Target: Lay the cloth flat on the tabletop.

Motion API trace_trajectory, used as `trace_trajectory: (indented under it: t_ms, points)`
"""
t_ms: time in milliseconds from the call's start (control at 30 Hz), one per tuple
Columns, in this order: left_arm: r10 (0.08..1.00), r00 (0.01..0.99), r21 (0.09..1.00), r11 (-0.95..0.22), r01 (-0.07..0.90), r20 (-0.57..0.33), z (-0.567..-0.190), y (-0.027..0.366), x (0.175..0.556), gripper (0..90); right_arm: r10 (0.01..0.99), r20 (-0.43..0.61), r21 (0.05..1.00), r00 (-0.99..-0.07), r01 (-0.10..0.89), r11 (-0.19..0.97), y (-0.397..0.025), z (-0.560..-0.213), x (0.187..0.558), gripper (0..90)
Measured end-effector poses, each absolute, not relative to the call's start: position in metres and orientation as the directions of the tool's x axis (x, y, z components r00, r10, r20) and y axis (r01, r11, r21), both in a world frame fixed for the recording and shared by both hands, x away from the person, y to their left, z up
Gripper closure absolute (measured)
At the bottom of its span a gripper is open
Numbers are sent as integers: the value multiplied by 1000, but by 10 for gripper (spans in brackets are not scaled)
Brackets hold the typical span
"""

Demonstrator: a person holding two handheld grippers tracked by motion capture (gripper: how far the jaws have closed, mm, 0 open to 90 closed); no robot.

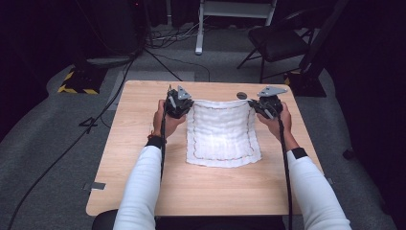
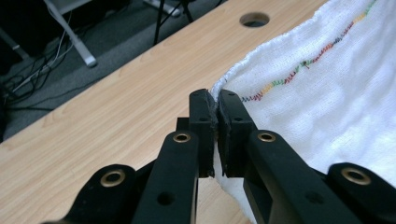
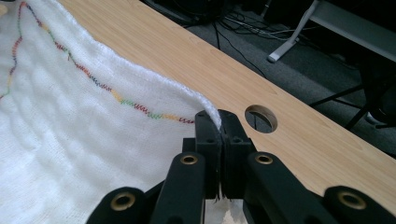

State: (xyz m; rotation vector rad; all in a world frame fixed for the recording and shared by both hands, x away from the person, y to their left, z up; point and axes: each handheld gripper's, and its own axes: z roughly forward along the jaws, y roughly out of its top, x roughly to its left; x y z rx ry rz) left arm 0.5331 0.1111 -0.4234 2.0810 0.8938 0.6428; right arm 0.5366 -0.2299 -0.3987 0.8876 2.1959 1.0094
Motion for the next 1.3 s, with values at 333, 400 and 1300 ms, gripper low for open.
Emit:
trace_trajectory:
  t_ms: [333,400,1300]
  points:
    - [799,587,779,-449,437,131,-445,99,547,850,778,-201,776,-595,388,498,-220,-423,559,880]
    - [801,582,773,-455,442,139,-449,95,549,849,783,-193,775,-591,397,491,-220,-427,562,879]
    - [826,530,705,-490,512,190,-466,83,547,416,847,-243,740,-473,474,477,-219,-451,570,475]
